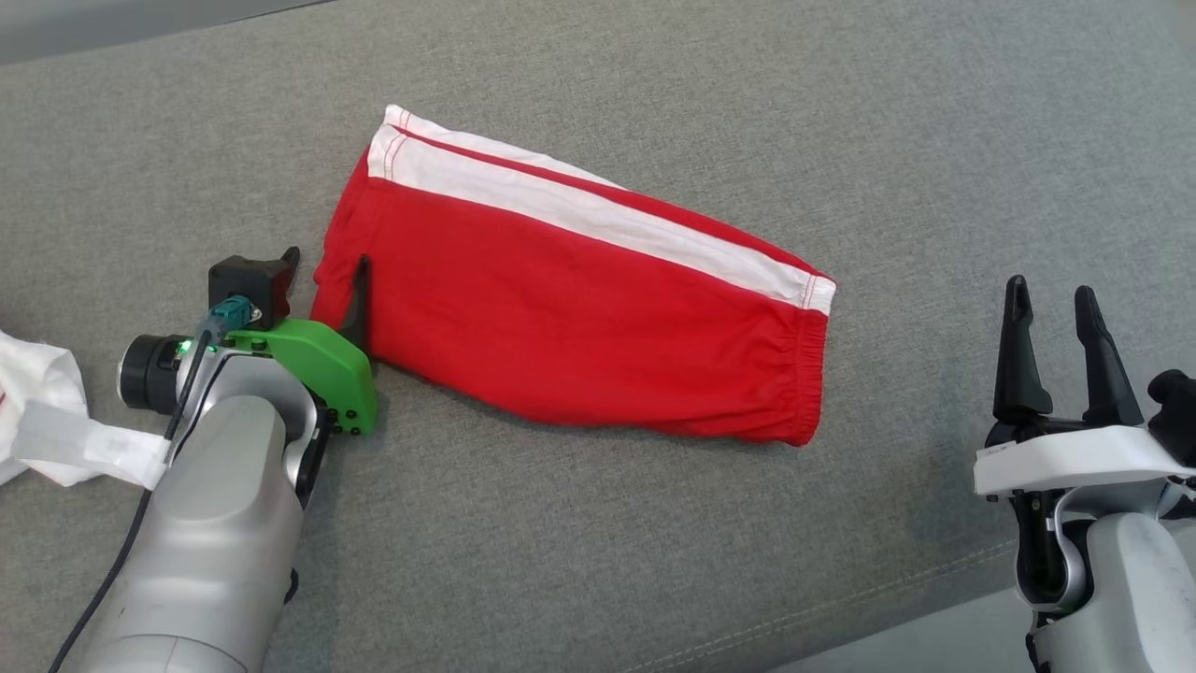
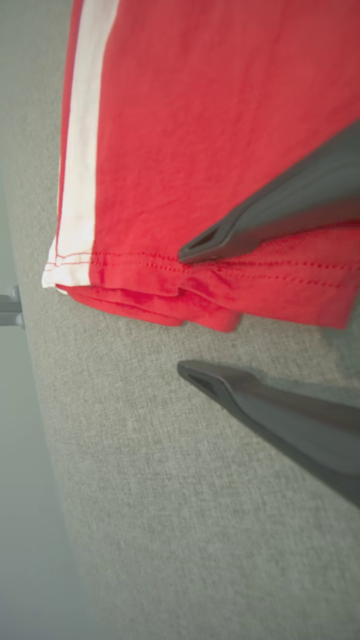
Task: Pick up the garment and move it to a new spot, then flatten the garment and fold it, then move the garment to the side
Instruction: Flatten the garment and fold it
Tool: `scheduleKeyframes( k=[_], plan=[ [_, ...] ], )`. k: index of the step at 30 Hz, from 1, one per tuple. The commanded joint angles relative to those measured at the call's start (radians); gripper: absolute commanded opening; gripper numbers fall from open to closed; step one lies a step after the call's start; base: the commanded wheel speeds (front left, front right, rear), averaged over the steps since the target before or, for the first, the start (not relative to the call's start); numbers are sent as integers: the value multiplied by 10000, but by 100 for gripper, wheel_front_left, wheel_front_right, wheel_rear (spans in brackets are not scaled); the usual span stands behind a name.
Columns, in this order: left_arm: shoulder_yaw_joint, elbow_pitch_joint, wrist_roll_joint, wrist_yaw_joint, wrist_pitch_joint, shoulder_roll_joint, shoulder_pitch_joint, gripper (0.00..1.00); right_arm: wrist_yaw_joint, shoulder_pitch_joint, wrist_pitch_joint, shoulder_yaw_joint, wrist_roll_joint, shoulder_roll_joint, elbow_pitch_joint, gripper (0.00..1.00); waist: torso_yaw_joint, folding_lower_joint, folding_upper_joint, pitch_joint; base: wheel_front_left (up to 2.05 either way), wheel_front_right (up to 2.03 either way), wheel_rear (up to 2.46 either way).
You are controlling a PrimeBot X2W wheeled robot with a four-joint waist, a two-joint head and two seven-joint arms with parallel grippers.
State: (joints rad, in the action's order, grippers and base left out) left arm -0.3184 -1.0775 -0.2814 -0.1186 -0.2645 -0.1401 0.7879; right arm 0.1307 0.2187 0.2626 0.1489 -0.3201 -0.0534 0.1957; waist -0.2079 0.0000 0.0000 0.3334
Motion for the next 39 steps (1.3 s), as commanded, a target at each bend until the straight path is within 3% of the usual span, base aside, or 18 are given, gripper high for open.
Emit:
scheduleKeyframes(
  k=[1, 8, 9, 10, 11, 23, 31, 39],
  plan=[
    [52, -97, -60, 3, 9, -49, 162, 100, 0, -88, 28, 6, 35, -12, -43, 100, -118, 0, 0, 85, 0, 0, 0],
    [-79, -779, -156, -52, 17, 164, 390, 100, 0, -99, 28, 35, -154, 18, 32, 100, -273, 0, 0, 197, 0, 0, 0],
    [-108, -844, -201, -68, 20, 189, 411, 87, 0, -99, 28, 23, -195, 19, 56, 100, -271, 0, 0, 202, 0, 0, 0],
    [-140, -892, -223, -81, 23, 216, 433, 40, 0, -94, 28, -3, -233, 19, 78, 100, -262, 0, 0, 201, 0, 0, 0],
    [-177, -918, -228, -93, 24, 253, 447, 0, 0, -90, 28, -34, -273, 20, 74, 100, -246, 0, 0, 190, 0, 0, 0],
    [124, 113, -680, -104, 11, 500, -330, 0, 0, -259, 28, -136, -505, 14, 196, 100, 647, 0, 0, -500, 0, 0, 0],
    [431, 1097, -861, 54, 9, 796, -1951, 0, 0, -606, 28, -197, -484, 8, 391, 100, 1785, 0, 0, -1308, 0, 0, 0],
    [-93, 1646, -1385, 109, 9, 883, -3061, 0, 0, -882, 28, -122, -324, 6, 434, 100, 2530, 0, 0, -1635, 0, 0, 0]
  ],
)
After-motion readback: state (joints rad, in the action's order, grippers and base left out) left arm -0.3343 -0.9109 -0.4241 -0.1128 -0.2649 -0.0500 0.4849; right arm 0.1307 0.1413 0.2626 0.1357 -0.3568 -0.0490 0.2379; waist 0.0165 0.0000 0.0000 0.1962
